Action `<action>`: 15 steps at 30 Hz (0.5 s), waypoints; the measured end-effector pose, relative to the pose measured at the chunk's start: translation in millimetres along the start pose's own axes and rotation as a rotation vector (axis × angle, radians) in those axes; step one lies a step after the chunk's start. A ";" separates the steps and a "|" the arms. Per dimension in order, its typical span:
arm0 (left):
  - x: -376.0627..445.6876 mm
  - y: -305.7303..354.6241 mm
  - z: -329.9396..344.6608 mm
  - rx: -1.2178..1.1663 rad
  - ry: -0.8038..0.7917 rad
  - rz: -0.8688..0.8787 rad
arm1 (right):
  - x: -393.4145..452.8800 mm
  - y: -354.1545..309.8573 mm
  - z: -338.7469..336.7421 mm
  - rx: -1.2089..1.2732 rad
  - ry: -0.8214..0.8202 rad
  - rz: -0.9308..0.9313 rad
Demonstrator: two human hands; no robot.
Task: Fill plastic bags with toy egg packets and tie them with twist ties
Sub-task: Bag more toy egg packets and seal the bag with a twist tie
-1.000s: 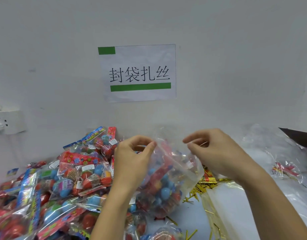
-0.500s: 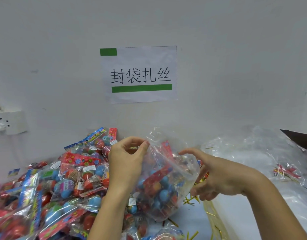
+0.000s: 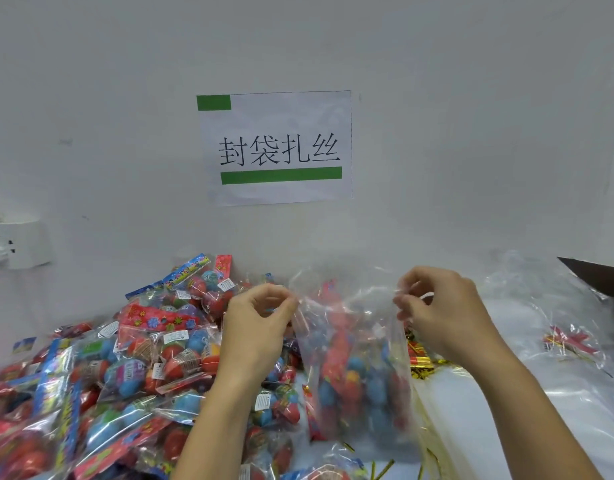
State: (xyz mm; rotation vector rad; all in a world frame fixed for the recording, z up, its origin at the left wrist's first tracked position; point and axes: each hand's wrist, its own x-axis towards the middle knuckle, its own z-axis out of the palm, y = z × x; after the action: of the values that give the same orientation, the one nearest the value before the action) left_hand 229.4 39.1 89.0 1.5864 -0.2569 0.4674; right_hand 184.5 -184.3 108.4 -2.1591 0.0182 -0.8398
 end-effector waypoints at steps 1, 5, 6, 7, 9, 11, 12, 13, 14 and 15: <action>1.0 0.7 -0.5 -0.003 0.034 0.038 | 1.0 -2.1 -1.8 0.049 0.063 -0.029; 0.5 1.7 -2.0 0.007 0.012 0.046 | 1.9 -5.4 -1.7 0.058 0.108 -0.045; -0.5 0.9 -1.8 0.019 -0.005 0.027 | 0.9 -4.0 -0.1 0.023 0.068 -0.016; -0.4 0.3 -2.0 0.032 0.001 0.034 | 0.0 -2.9 1.0 0.012 0.049 -0.001; 1.2 3.2 -4.0 0.036 0.038 0.097 | 0.7 -3.0 0.0 0.063 0.099 -0.035; 1.8 5.3 -5.5 0.027 0.020 0.116 | 2.6 -4.3 -1.7 0.107 0.166 -0.054; 1.1 4.9 -5.3 0.038 -0.009 0.098 | 3.1 -3.3 -0.9 0.093 0.165 -0.045; 0.1 4.7 -4.7 0.058 -0.040 0.081 | 2.9 -0.9 1.1 0.062 0.132 -0.019; -0.9 5.4 -4.0 0.076 -0.063 0.086 | 2.0 1.6 3.5 0.033 0.091 0.019; -0.9 7.5 -3.8 0.088 -0.075 0.115 | 1.1 3.8 5.1 0.030 0.074 0.040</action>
State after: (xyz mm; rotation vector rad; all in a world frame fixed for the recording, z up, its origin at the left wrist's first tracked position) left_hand 224.9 42.2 95.4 1.6832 -0.3908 0.5148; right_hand 189.2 -183.7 104.1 -2.0916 0.0858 -0.8908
